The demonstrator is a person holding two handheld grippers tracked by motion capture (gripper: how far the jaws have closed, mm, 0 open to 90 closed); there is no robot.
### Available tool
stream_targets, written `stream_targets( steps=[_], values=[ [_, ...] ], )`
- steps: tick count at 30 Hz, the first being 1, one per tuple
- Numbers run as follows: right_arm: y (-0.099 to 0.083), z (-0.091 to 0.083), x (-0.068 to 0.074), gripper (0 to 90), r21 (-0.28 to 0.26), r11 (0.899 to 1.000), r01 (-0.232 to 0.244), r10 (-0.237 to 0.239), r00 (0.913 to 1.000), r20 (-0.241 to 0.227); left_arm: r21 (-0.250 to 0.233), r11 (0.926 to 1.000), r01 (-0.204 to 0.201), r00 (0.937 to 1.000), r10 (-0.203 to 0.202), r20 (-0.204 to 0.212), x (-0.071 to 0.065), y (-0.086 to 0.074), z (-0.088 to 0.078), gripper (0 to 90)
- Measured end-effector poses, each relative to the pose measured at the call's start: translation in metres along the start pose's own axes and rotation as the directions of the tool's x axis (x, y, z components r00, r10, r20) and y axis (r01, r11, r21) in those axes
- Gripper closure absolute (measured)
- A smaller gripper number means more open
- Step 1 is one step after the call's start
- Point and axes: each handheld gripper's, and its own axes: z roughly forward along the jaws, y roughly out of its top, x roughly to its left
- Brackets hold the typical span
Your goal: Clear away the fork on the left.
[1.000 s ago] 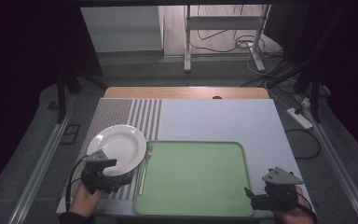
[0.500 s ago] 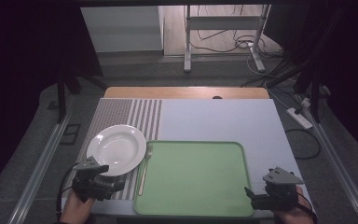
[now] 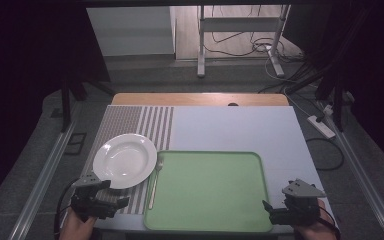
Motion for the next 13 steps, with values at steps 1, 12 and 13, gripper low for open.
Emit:
stream_targets(
  steps=[1,12,13],
  values=[
    [0.0000,0.0000,0.0000,0.0,0.000,1.000,0.000,0.000,1.0000,0.000,0.002,1.0000,-0.005,1.0000,0.005,-0.006,0.0001,-0.0009,-0.0014,0.0],
    [0.0004,0.0008,0.0009,0.0,0.002,1.000,0.003,-0.003,1.0000,0.001,-0.019,0.9998,-0.001,1.0000,0.001,0.001,0.0011,-0.0065,-0.0083,0.0],
    [0.0004,0.0010,0.0009,0.0,0.004,1.000,0.004,-0.004,1.0000,0.000,-0.018,0.9998,-0.002,1.0000,0.002,0.004,0.0010,-0.0062,-0.0080,0.0]
  ],
)
